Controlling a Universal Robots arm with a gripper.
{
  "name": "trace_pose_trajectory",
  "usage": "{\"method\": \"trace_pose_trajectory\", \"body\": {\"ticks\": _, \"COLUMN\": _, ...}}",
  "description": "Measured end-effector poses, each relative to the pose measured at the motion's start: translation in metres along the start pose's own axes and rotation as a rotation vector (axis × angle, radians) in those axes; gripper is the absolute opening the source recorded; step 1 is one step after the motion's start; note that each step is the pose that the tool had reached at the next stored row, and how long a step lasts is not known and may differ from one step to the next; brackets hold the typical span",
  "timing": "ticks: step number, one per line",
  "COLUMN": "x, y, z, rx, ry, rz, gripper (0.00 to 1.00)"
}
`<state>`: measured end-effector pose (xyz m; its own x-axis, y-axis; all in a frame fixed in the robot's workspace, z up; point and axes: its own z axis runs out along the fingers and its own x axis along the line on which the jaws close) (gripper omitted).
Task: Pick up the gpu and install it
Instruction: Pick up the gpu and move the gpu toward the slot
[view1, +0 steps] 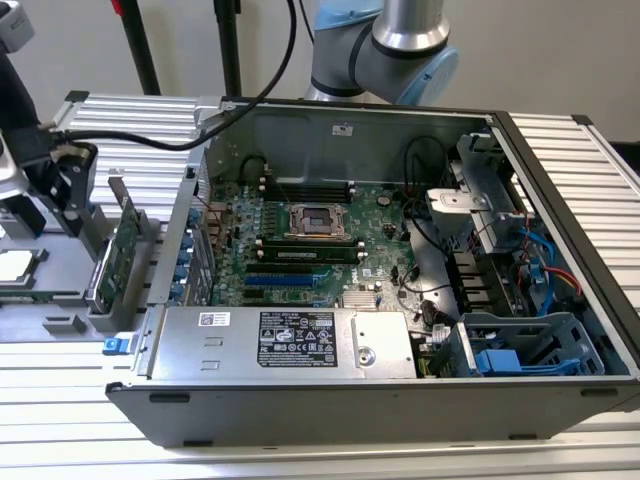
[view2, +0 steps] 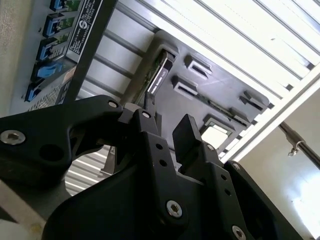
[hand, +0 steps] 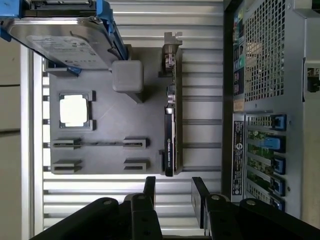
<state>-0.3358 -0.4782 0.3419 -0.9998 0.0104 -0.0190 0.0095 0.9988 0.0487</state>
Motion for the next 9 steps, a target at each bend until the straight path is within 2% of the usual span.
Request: {"method": "trace_pose_trajectory", "body": {"ticks": 9, "x": 0.0, "y": -0.0002, "z": 0.0041, "rx": 0.0, "ry": 0.0001, "rz": -0.001, "gripper": 1.0}}
